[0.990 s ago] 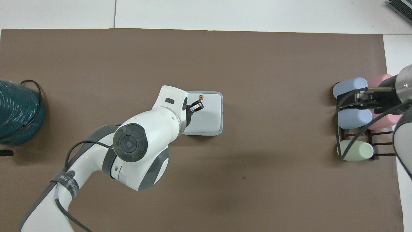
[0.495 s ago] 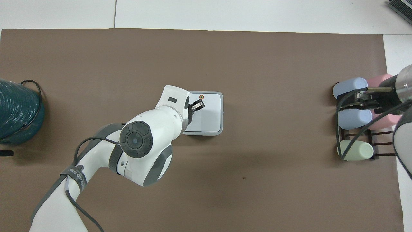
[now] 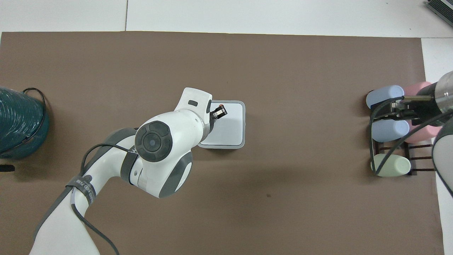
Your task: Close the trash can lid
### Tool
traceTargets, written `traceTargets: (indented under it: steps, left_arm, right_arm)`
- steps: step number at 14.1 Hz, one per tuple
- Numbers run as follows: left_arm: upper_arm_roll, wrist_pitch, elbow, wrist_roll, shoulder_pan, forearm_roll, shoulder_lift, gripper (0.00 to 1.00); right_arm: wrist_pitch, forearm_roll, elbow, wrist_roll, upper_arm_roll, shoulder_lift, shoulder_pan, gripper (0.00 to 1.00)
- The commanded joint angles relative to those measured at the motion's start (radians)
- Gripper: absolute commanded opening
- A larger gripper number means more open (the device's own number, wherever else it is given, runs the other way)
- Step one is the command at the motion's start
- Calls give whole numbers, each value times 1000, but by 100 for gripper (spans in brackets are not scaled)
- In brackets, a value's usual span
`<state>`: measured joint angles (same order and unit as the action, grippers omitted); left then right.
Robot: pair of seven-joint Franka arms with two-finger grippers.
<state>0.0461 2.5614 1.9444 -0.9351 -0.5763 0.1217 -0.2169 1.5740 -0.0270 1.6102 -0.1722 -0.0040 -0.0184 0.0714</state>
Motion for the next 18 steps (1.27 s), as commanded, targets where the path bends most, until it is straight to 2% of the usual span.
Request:
traceTargets:
  steps: [1, 4, 8, 12, 14, 15, 16, 18]
  left_arm:
    - [4, -189, -149, 9, 38, 7, -36, 0]
    - [6, -395, -238, 66, 101, 6, -13, 0]
    - [6, -760, -398, 348, 237, 79, -6, 0]
    - [-9, -982, -394, 677, 413, 99, 141, 5]
    - [-9, -1065, -398, 781, 493, 87, 178, 20]
    - [-8, -1086, -397, 812, 518, 78, 200, 36]
    - [-6, -1090, -395, 828, 536, 44, 211, 47]
    - [-5, -1098, -395, 854, 533, -55, 221, 65]
  right_arm:
    - [8, -8, 25, 25, 7, -22, -12, 100]
    - [6, -8, 25, 25, 7, -22, -12, 100]
    - [8, -8, 25, 25, 7, -22, -12, 100]
    - [6, -8, 25, 25, 7, -22, -12, 100]
    - [8, -8, 25, 25, 7, -22, -12, 100]
    - [6, -8, 25, 25, 7, -22, -12, 100]
    - [8, -8, 25, 25, 7, -22, -12, 100]
    - [8, -8, 25, 25, 7, -22, -12, 100]
